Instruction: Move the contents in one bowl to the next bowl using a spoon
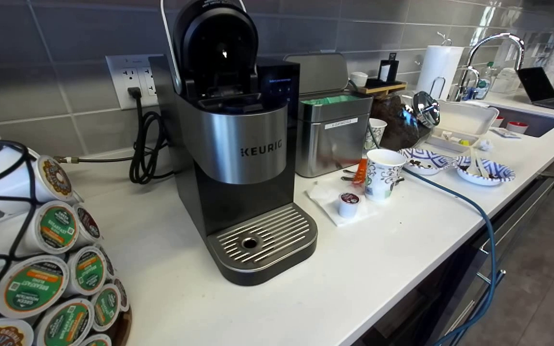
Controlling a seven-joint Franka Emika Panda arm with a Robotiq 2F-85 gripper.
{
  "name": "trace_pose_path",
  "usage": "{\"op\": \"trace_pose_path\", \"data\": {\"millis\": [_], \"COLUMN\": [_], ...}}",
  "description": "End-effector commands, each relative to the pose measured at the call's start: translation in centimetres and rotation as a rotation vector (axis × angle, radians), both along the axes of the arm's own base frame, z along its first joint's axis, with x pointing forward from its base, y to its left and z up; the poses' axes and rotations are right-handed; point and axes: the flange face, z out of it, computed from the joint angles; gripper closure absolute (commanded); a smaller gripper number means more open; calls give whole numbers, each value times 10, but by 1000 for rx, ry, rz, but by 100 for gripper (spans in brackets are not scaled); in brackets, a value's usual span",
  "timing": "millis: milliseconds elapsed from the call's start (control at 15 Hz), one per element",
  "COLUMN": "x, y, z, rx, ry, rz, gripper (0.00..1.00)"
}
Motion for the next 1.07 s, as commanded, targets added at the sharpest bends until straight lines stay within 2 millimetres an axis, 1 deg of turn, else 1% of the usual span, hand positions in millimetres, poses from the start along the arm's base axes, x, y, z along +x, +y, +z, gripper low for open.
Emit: {"op": "trace_pose_path", "data": {"millis": [0,67,133,200,267,400,533,667,733,800,933,1000], "x": [6,-2,2,6,14,34,50,65,68,59,67,71], "y": [-27,-35,-36,-39,-44,-65,-84,-101,-104,-89,-98,-96], "z": [-8,-28,-43,-55,-70,-101,-115,-122,-121,-123,-122,-124], "rx": [129,211,275,315,331,296,260,248,255,242,248,243], "ry": [-118,-149,-176,-166,-149,-110,-101,-74,-44,-71,-63,-53], "rz": [112,127,149,149,131,37,-76,-160,-157,-114,-140,-148], "gripper": [0,0,0,0,0,0,0,0,0,0,0,0]}}
